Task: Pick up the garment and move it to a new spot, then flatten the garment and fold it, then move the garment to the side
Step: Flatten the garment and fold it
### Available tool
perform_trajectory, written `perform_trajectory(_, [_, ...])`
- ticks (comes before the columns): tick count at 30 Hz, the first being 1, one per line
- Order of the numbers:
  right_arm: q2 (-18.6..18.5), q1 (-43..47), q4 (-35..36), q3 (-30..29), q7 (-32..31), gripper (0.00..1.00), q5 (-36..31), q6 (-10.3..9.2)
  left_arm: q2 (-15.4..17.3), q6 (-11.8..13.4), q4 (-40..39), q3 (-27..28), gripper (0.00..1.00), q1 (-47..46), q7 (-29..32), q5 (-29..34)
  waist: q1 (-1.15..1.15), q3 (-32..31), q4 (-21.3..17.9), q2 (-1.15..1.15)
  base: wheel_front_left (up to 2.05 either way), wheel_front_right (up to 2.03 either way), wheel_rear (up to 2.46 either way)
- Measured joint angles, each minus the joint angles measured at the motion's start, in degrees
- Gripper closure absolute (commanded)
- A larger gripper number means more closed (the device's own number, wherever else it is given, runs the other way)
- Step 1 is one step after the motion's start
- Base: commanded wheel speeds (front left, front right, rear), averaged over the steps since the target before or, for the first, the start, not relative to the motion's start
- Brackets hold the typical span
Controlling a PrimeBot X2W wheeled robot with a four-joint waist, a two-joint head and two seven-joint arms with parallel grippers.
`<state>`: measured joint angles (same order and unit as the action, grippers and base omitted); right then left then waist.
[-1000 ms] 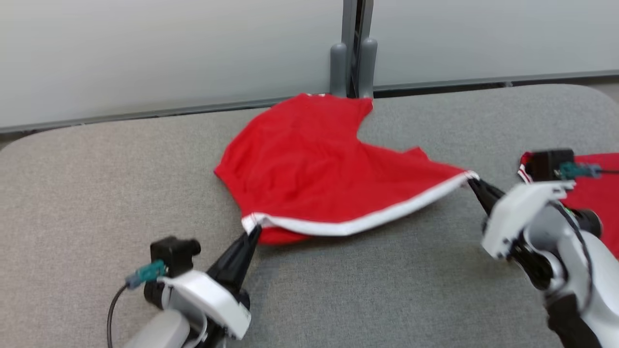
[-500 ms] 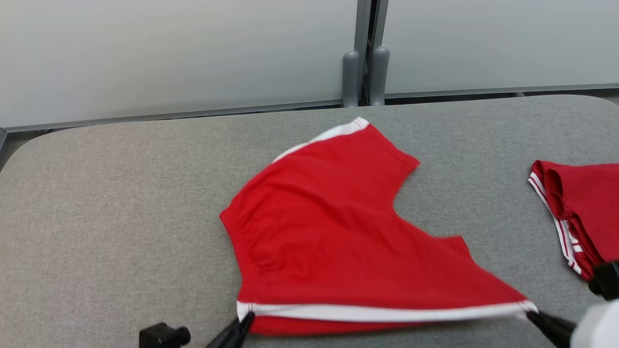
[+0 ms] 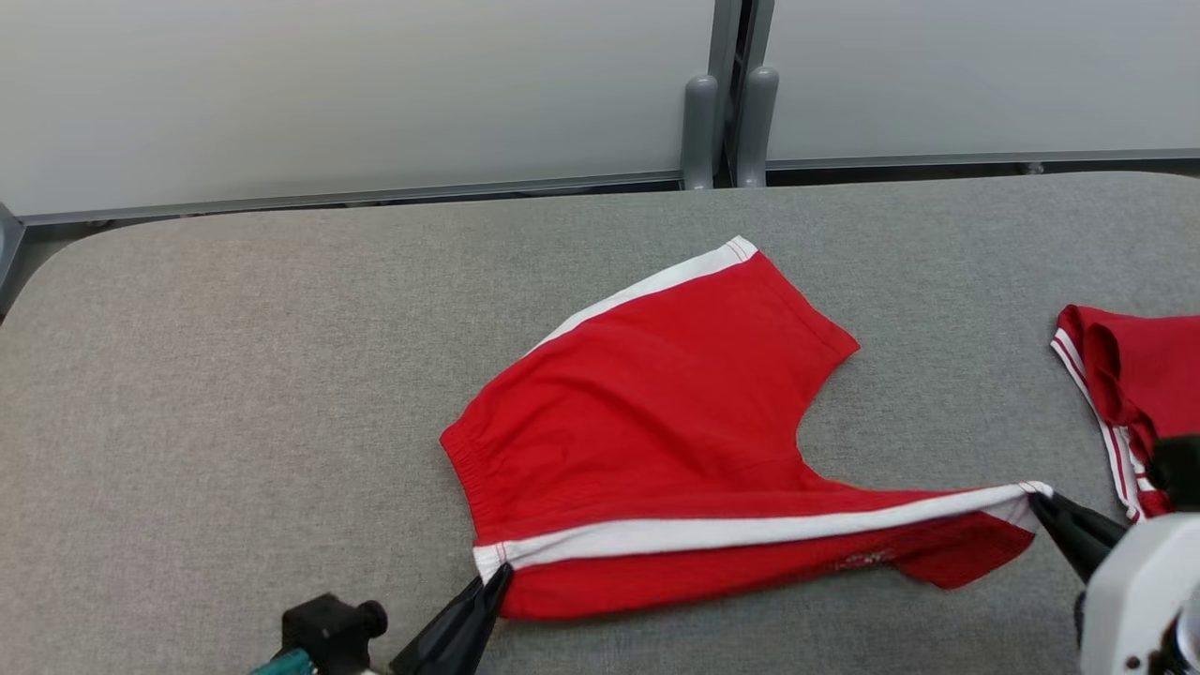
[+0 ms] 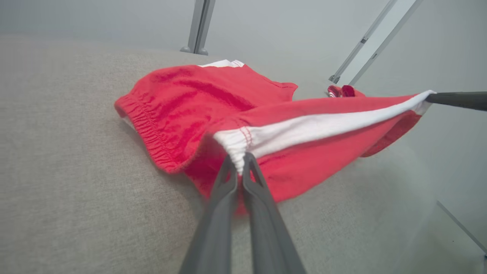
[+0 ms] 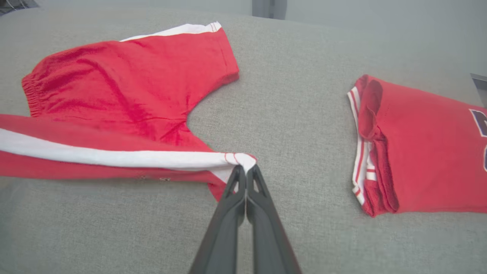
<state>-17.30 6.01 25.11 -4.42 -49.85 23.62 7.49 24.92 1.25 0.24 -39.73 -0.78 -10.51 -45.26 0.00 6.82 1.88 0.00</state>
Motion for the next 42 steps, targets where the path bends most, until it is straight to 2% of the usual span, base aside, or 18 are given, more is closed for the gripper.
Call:
perform_trajectory(6, [-2.0,-11.6,-14.1,8.0,7.6,1.00,-1.0,-0.01,-3.5,2.3,2.8,1.5,1.00,-3.6,3.0,-2.7,0.00,0.0,0.9,0.00,0.00,0.00,0.00])
perform_trajectory(15, [-4.1,-30.7,-33.1,18.2,16.9,1.00,-2.5,0.00,-7.1,2.3,8.8,2.2,1.00,-12.0,4.8,-3.7,0.00,1.5,3.2,0.00,0.00,0.00,0.00])
perform_trajectory(16, [-4.1,-30.7,-33.1,18.2,16.9,1.00,-2.5,0.00,-7.1,2.3,8.8,2.2,1.00,-12.0,4.8,-3.7,0.00,1.5,3.2,0.00,0.00,0.00,0.00])
perform_trajectory(17, [-4.2,-34.3,-37.3,19.2,19.6,1.00,-3.7,0.00,-8.1,2.2,10.6,1.4,1.00,-14.6,5.4,-2.5,0.00,2.1,4.0,0.00,0.00,0.00,0.00])
perform_trajectory(20, [-4.2,-37.6,-41.2,20.2,21.3,1.00,-5.4,0.00,-9.3,2.2,12.3,1.3,1.00,-16.7,5.2,-1.9,0.00,2.7,4.7,0.00,0.00,0.00,0.00])
perform_trajectory(26, [-2.5,-46.4,-51.5,21.7,26.9,1.00,-8.4,0.00,-13.0,2.2,17.1,0.6,1.00,-22.2,6.0,-1.6,0.00,5.0,6.9,0.00,0.00,0.00,0.00])
perform_trajectory(32, [-0.7,-52.3,-61.0,22.1,31.1,1.00,-10.6,0.01,-15.1,1.9,22.4,0.4,1.00,-26.3,6.4,-1.5,0.00,6.8,9.5,0.00,0.00,0.00,0.00])
perform_trajectory(42, [1.8,-61.0,-73.1,22.3,37.6,1.00,-13.0,0.00,-18.5,1.9,28.8,0.2,1.00,-32.6,5.4,-0.7,0.00,10.7,11.3,0.00,0.00,0.00,0.00])
